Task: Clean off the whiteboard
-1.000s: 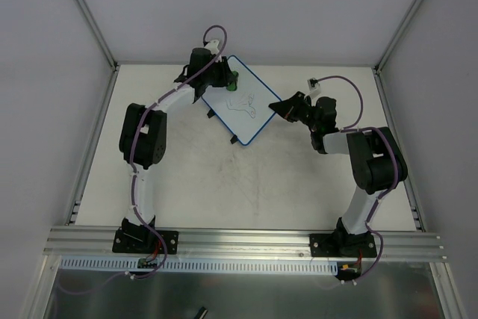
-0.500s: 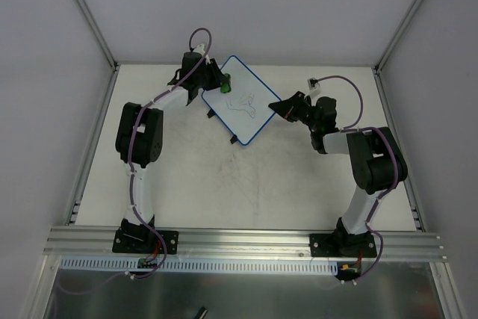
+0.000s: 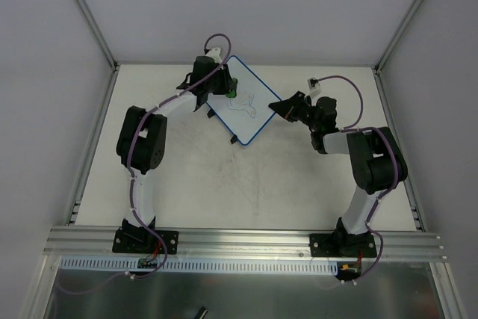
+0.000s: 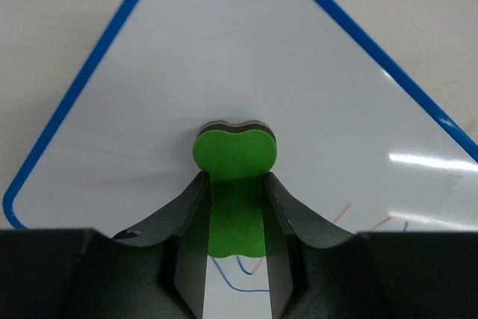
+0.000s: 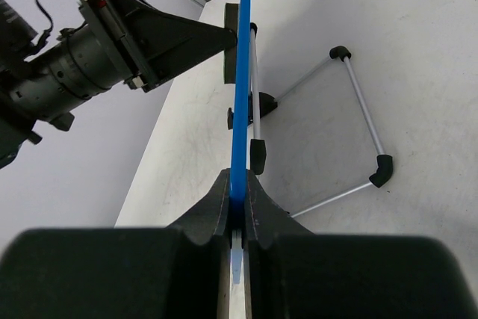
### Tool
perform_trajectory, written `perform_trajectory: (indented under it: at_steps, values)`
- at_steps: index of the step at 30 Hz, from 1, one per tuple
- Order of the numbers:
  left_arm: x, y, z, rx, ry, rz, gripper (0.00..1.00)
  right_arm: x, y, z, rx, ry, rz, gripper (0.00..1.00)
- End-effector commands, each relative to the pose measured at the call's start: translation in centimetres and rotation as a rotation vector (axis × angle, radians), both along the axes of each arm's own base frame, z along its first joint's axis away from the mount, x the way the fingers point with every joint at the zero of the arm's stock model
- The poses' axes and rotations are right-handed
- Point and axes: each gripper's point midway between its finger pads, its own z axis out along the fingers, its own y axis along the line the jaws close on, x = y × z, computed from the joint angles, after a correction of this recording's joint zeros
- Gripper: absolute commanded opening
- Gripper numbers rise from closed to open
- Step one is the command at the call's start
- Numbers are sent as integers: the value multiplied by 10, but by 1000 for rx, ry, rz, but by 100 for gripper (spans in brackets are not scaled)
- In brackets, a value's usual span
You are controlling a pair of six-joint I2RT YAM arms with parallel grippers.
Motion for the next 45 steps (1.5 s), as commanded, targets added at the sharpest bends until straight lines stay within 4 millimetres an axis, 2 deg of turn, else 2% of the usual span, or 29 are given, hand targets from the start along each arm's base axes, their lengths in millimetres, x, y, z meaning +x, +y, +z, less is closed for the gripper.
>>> perform_trajectory:
  at_steps: [1, 4, 11, 17, 23, 30, 34, 38, 41, 42, 45]
  values:
    - [-50, -62, -9, 95, -7, -216, 0, -8, 19, 18, -1, -98, 107, 0]
    - [-63, -84, -5, 103, -36, -280, 0, -7, 19, 17, 0, -94, 109, 0]
    - [-89, -115, -2, 118, -71, -383, 0, -8, 21, 16, 1, -91, 113, 0]
    - [-113, -135, -9, 136, -66, -425, 0, -6, 21, 17, 2, -94, 115, 0]
    - [-117, -138, -10, 168, -84, -410, 0, -6, 22, 17, 2, -94, 113, 0]
    - [-108, -129, -16, 185, -70, -340, 0, -6, 21, 17, 2, -93, 113, 0]
    - [-98, -112, -23, 171, -28, -249, 0, -6, 20, 17, 2, -94, 112, 0]
    - [-86, -82, -35, 70, 87, -130, 0, -7, 20, 16, 2, -93, 112, 0]
    - [-73, -46, -49, -15, 176, -25, 0, -7, 20, 17, 2, -93, 112, 0]
    - [-76, -38, -58, -26, 211, 2, 0, -6, 20, 17, 1, -94, 112, 0]
    - [-71, -22, -67, -77, 257, 61, 0, -6, 19, 18, 3, -95, 107, 0]
